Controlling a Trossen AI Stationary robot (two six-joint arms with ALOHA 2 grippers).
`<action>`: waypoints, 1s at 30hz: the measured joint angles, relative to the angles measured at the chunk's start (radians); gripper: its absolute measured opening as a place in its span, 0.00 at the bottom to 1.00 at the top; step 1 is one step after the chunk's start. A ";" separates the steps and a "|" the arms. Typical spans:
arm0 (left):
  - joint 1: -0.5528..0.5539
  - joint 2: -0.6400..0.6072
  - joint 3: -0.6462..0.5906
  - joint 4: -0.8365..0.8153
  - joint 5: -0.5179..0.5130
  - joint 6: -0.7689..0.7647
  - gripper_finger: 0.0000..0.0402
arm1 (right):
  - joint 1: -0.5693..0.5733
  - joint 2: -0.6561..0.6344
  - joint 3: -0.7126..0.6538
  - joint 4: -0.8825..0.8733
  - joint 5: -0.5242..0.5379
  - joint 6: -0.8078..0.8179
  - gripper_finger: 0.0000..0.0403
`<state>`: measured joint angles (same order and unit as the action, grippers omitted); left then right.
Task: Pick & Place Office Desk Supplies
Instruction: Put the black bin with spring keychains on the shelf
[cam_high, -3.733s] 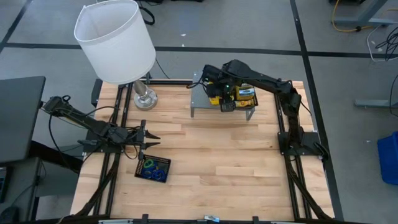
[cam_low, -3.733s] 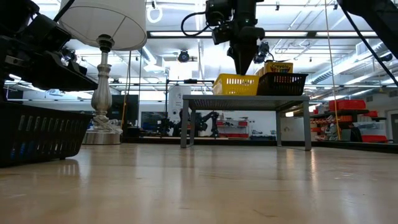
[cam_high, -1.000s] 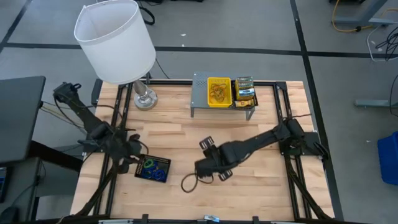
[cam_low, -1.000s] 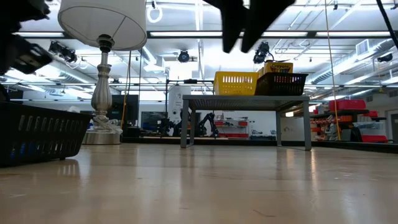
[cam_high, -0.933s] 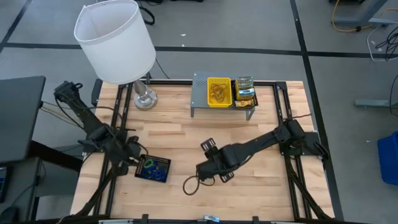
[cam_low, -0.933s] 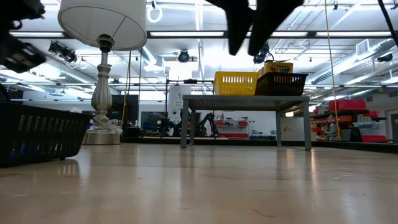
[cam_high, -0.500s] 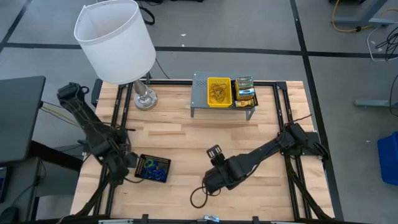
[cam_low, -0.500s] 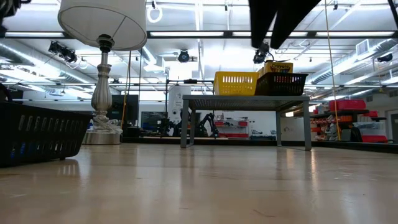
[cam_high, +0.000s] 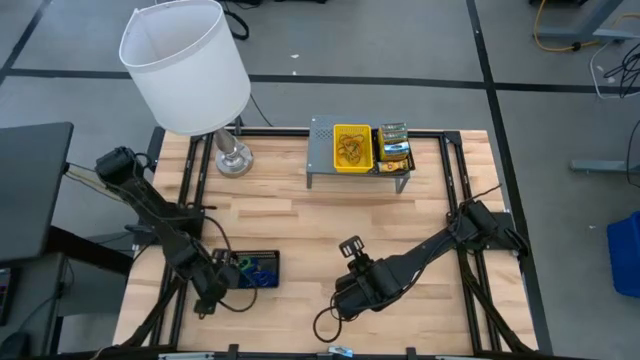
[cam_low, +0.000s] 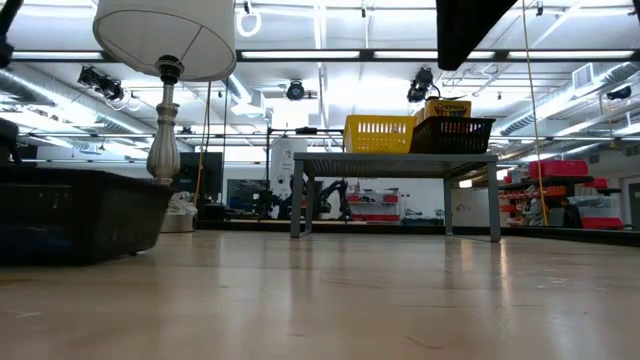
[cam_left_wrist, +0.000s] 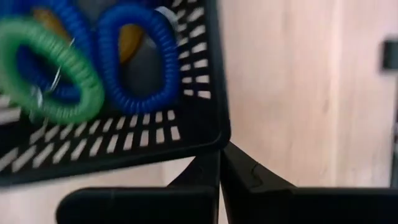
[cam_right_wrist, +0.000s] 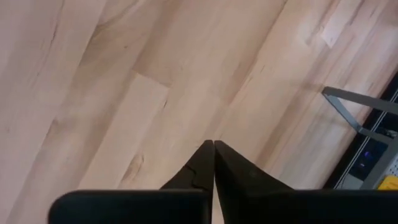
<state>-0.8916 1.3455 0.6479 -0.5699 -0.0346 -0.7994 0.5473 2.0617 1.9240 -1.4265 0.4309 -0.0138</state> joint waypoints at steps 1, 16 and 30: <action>0.009 0.011 0.000 0.034 -0.004 0.020 0.00 | 0.000 0.000 0.000 -0.003 0.000 0.008 0.04; 0.334 0.142 0.000 0.507 -0.047 0.516 0.00 | 0.005 0.000 0.000 0.001 0.003 0.025 0.01; 0.504 0.151 0.000 0.934 -0.008 0.824 0.00 | -0.017 0.000 0.000 0.080 -0.092 0.024 0.02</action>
<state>-0.3875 1.4964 0.6479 0.3640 -0.0423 0.0247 0.5305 2.0617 1.9244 -1.3464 0.3388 0.0107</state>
